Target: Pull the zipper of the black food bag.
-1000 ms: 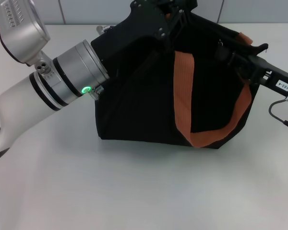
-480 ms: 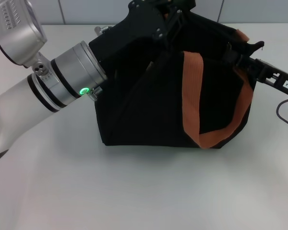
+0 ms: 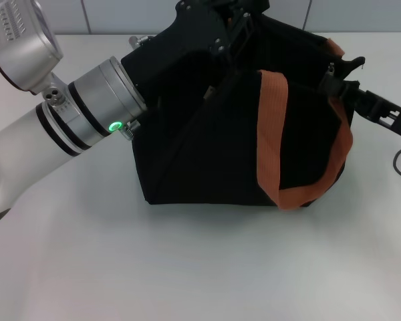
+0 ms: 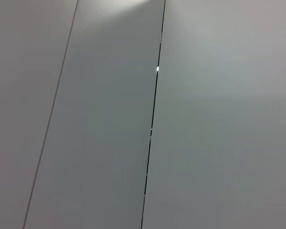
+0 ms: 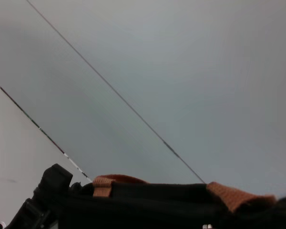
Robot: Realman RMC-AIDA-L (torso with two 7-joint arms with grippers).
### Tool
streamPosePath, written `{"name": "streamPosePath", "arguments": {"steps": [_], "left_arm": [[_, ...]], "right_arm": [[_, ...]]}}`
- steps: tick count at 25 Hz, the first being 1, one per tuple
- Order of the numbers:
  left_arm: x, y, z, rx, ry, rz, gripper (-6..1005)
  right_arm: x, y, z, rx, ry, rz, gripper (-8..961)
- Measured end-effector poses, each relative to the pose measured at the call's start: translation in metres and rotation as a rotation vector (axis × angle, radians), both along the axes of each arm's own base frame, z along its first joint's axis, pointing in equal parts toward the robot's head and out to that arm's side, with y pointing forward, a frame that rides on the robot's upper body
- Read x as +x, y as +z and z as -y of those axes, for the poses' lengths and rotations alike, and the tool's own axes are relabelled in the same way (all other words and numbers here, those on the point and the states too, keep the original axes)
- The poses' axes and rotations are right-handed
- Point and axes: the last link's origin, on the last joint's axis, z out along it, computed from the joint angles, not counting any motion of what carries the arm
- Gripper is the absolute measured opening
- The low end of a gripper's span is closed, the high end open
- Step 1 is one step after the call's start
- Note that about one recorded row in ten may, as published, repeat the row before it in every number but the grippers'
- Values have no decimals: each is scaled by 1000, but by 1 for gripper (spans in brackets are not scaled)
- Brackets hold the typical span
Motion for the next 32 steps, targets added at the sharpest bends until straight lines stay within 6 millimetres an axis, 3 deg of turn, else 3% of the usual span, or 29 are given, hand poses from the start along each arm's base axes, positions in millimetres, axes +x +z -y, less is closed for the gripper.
{"name": "streamPosePath", "arguments": {"steps": [6, 13, 19, 26, 29, 32], "left_arm": [[0, 1, 0, 3, 2, 4, 23], [-4, 1, 1, 5, 13, 3, 23], [-13, 0, 0, 28, 40, -30, 23], [-27, 5, 2, 101, 77, -37, 23], [-41, 18, 10, 142, 84, -3, 118], [-53, 33, 19, 185, 84, 43, 207]], "right_arm": [[6, 11, 20, 163, 98, 30, 90], [22, 23, 47, 315, 78, -6, 153], [29, 26, 58, 361, 63, 2, 348], [24, 17, 58, 343, 104, 22, 513], [20, 13, 61, 379, 142, 42, 584], [19, 11, 64, 411, 154, 48, 743]]}}
